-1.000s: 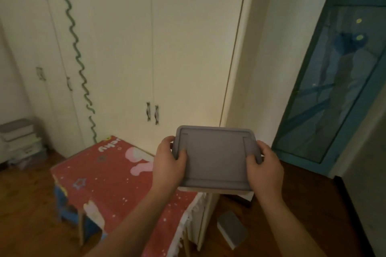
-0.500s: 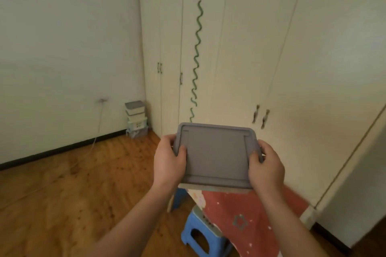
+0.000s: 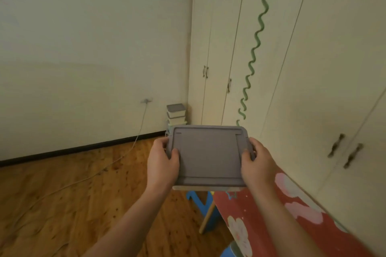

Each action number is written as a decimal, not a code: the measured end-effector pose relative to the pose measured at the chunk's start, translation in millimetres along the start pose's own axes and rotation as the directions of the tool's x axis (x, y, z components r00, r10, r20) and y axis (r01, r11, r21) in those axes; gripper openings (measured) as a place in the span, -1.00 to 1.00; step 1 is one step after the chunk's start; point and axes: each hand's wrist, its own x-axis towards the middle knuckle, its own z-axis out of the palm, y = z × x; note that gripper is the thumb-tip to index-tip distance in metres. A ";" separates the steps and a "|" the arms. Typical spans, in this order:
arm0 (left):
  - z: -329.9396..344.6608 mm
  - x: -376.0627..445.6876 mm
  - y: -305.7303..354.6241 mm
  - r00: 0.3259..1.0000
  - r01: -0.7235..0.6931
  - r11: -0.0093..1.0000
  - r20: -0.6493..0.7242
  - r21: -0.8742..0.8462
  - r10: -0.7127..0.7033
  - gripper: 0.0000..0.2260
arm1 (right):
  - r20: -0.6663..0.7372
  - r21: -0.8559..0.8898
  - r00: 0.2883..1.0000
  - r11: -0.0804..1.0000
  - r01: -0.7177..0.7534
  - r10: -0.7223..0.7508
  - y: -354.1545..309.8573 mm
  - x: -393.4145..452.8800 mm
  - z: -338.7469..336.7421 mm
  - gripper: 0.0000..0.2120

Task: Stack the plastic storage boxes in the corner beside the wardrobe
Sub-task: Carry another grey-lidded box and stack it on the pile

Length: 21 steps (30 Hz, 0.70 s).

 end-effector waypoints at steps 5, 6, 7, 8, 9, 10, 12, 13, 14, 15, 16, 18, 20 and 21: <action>29.4 66.1 -3.8 0.999 0.030 0.999 -0.045 0.035 -0.028 -0.64 | 0.039 -0.012 0.999 1.000 0.017 -0.016 -2.2 68.6 43.3 -0.61; 39.6 82.6 -7.9 0.998 0.033 0.999 -0.059 0.040 -0.031 -0.63 | 0.047 -0.010 0.998 1.000 0.030 -0.029 -0.9 87.1 55.3 -0.61; 44.1 91.2 -10.0 0.997 0.042 0.998 -0.069 0.052 -0.039 -0.62 | 0.051 -0.014 0.998 0.999 0.035 -0.034 -0.2 97.5 62.6 -0.61; 50.7 104.7 -16.9 0.995 0.052 0.996 -0.084 0.078 -0.045 -0.61 | 0.059 -0.028 0.998 0.999 0.037 -0.035 1.3 110.4 76.6 -0.61; 52.5 110.1 -19.8 0.995 0.058 0.994 -0.087 0.092 -0.050 -0.61 | 0.067 -0.032 0.997 0.999 0.044 -0.041 1.7 115.7 82.7 -0.61; 56.5 120.8 -27.1 0.994 0.069 0.991 -0.096 0.115 -0.058 -0.61 | 0.083 -0.033 0.995 0.998 0.049 -0.047 3.0 124.4 94.9 -0.61; 60.7 139.8 -34.7 0.992 0.081 0.988 -0.109 0.131 -0.067 -0.62 | 0.108 -0.011 0.992 0.998 0.062 -0.060 2.5 139.0 113.4 -0.62; 62.4 151.3 -38.4 0.990 0.084 0.988 -0.123 0.127 -0.068 -0.62 | 0.115 0.001 0.991 0.998 0.069 -0.068 0.9 148.4 124.8 -0.62; 63.2 163.0 -44.7 0.988 0.089 0.988 -0.137 0.130 -0.071 -0.62 | 0.127 0.006 0.989 0.998 0.070 -0.070 -1.0 157.3 138.8 -0.63; 63.9 173.3 -49.0 0.987 0.089 0.988 -0.147 0.129 -0.070 -0.61 | 0.130 0.013 0.989 0.997 0.075 -0.076 -3.1 164.9 150.1 -0.63; 63.9 182.6 -53.1 0.986 0.092 0.988 -0.154 0.127 -0.072 -0.61 | 0.136 0.012 0.987 0.997 0.081 -0.082 -5.5 171.0 159.7 -0.63; 64.4 209.9 -67.9 0.982 0.113 0.986 -0.167 0.123 -0.092 -0.58 | 0.158 0.019 0.984 0.996 0.086 -0.088 -10.6 186.3 189.6 -0.64; 65.5 244.5 -83.8 0.979 0.124 0.983 -0.176 0.132 -0.100 -0.57 | 0.169 0.021 0.980 0.995 0.101 -0.103 -16.8 205.8 223.2 -0.64; 66.2 263.0 -92.9 0.979 0.125 0.982 -0.179 0.139 -0.099 -0.57 | 0.167 0.015 0.980 0.994 0.108 -0.109 -19.7 216.2 241.5 -0.64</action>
